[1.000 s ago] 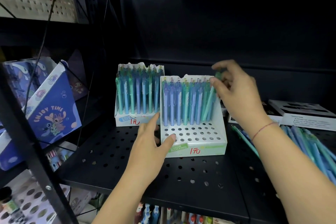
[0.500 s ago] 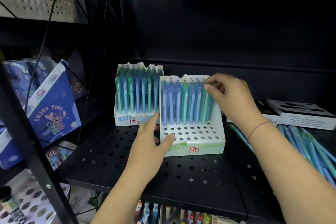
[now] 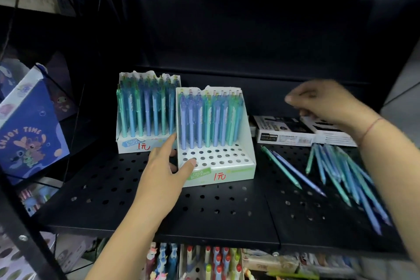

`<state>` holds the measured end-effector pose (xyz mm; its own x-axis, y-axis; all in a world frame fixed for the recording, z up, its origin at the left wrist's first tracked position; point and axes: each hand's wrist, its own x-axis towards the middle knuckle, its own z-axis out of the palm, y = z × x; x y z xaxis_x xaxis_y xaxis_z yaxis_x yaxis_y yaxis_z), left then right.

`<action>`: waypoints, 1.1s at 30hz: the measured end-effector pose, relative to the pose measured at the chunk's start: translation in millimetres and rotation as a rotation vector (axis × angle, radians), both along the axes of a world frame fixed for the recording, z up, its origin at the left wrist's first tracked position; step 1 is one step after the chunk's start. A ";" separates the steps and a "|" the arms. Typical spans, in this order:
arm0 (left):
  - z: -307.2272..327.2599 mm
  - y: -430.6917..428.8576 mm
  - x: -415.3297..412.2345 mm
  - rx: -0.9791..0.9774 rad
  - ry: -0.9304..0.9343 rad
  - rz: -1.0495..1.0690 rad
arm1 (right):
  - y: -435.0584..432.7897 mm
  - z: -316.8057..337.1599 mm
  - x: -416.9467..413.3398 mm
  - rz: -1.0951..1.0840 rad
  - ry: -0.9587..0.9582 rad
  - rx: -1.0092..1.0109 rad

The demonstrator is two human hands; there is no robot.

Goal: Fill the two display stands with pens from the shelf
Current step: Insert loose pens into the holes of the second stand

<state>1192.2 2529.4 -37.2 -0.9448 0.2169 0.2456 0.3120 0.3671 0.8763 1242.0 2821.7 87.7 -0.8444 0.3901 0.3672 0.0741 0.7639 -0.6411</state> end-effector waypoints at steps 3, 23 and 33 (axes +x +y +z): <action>-1.2 0.5 0.0 0.007 0.001 0.001 | 37.6 -20.2 16.6 -0.168 -0.368 0.160; -3.4 1.7 -1.6 0.005 0.010 0.004 | 25.4 -65.8 17.5 -0.225 -0.762 0.367; -2.9 1.0 -0.9 0.016 0.002 0.002 | 14.2 -65.8 -1.5 -0.106 -0.756 0.209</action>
<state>1191.4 2530.4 -40.1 -0.9447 0.2114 0.2506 0.3130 0.3539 0.8814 1240.6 2835.8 22.0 -0.8562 0.4689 -0.2170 0.5118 0.8273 -0.2316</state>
